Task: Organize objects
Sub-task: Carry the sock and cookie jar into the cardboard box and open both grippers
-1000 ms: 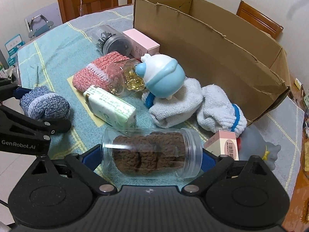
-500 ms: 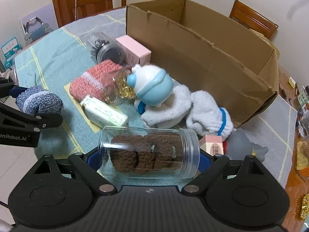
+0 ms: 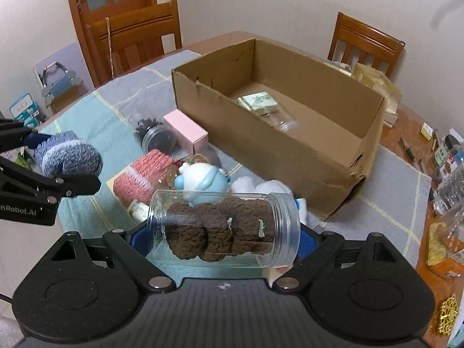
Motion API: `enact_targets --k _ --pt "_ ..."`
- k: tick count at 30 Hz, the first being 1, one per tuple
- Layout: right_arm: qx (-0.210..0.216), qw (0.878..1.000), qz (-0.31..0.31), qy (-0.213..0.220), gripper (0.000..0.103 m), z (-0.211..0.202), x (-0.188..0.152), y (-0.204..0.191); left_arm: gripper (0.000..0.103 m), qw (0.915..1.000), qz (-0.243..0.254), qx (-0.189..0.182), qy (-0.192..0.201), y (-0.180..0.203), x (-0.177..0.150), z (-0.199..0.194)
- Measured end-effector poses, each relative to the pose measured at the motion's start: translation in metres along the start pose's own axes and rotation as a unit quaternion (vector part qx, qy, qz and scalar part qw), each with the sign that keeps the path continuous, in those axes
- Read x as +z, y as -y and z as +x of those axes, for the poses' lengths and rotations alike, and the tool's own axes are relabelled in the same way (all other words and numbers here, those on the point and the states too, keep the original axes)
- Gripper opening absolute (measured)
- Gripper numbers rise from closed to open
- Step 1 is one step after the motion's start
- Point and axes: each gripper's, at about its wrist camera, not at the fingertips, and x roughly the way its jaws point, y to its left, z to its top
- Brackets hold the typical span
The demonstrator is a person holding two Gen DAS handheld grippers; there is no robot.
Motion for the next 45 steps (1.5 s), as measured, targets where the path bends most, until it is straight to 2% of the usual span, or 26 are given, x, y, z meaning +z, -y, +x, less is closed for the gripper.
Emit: enact_targets --k 4,10,17,24,29,30,31,32,38,45 --pt "0.001 1.000 0.001 0.006 0.095 -0.009 0.003 0.008 0.077 0.9999 0.003 -0.014 0.008 0.008 0.022 0.003" --pt "-0.025 0.999 0.019 0.027 0.095 -0.018 0.017 0.024 0.077 0.9981 0.028 -0.039 0.039 0.012 0.066 0.014" --pt "-0.062 0.996 0.050 0.049 0.095 -0.018 0.052 0.048 0.077 0.9939 0.059 -0.055 0.076 0.016 0.121 0.029" --pt "-0.087 0.991 0.078 0.071 0.095 -0.011 0.087 0.070 0.077 0.9921 0.075 -0.061 0.079 0.016 0.158 0.059" --pt "-0.093 0.990 0.090 0.063 0.095 0.008 0.102 0.080 0.080 0.9925 0.081 -0.057 0.071 0.012 0.167 0.082" --pt "-0.093 0.990 0.091 0.060 0.096 0.012 0.104 0.081 0.084 0.9927 0.081 -0.058 0.067 0.011 0.168 0.086" --pt "-0.093 0.990 0.093 0.057 0.100 0.016 0.105 0.082 0.094 0.9930 0.080 -0.061 0.061 0.010 0.167 0.090" --pt "-0.097 0.989 0.093 0.056 0.103 0.019 0.106 0.082 0.099 0.9932 0.079 -0.062 0.060 0.009 0.166 0.093" --pt "-0.102 0.990 0.082 0.051 0.103 0.026 0.107 0.076 0.099 0.9945 0.078 -0.050 0.050 0.004 0.162 0.101" --pt "-0.102 0.990 0.086 0.052 0.103 0.021 0.099 0.075 0.099 0.9959 0.061 -0.048 0.047 0.000 0.153 0.092"
